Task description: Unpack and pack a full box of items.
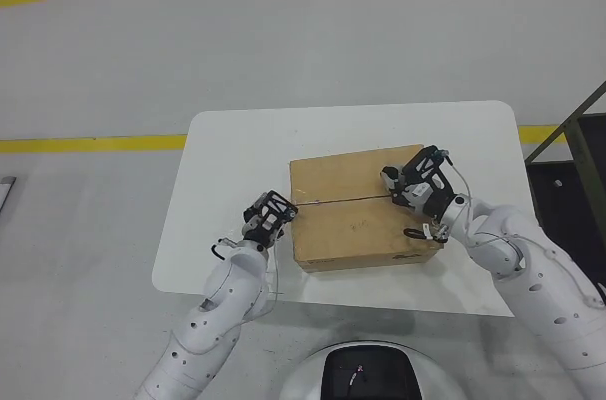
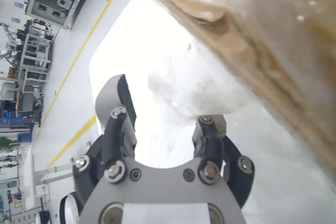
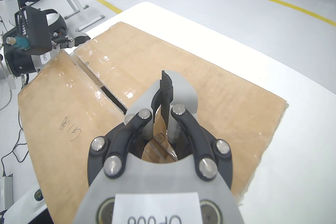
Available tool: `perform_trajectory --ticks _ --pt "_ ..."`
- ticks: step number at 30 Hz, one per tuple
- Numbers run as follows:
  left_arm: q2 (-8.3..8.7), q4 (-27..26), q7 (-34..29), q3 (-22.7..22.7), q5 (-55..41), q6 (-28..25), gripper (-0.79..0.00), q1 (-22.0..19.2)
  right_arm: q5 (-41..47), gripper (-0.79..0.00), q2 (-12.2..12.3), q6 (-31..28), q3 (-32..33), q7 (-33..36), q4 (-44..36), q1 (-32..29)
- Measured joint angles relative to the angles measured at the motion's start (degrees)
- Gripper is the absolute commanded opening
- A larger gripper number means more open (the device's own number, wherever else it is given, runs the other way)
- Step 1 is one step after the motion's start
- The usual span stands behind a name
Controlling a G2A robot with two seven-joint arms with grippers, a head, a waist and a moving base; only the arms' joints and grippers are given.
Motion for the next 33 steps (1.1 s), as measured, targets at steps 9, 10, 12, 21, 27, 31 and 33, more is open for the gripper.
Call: perform_trajectory --ticks 9,10,12,21,27,31,33 --pt "0.24 -4.38 -0.11 -4.53 2.04 0.32 -0.677 3.49 0.09 -0.785 -0.14 0.02 -0.17 0.08 0.03 0.06" --pt "0.23 -4.87 -0.06 -4.96 2.23 0.25 -0.650 3.85 0.06 -0.785 -0.16 0.02 -0.18 0.05 0.02 0.08" --pt "0.18 -5.52 -0.05 -5.44 2.77 0.09 -0.634 4.25 0.00 -0.785 -0.18 0.07 -0.20 0.11 -0.04 0.12" --pt "-0.44 -10.28 0.04 -6.95 5.37 -0.62 0.000 4.06 0.06 -0.785 -0.16 0.11 0.30 0.65 -0.67 -0.14" --pt "-1.09 -12.16 -0.39 -6.96 8.15 -0.87 0.000 2.63 0.36 -0.785 -0.17 -0.24 0.54 0.83 -1.17 -0.25" --pt "-1.77 -12.63 -0.56 -6.37 9.08 -0.61 0.000 1.38 0.72 -0.785 -0.13 -0.09 1.07 0.92 -2.00 -0.44" --pt "-2.11 -12.52 -0.43 -6.08 8.81 -0.62 0.000 0.74 0.83 -0.785 -0.08 -0.06 1.45 0.92 -2.19 -0.56"
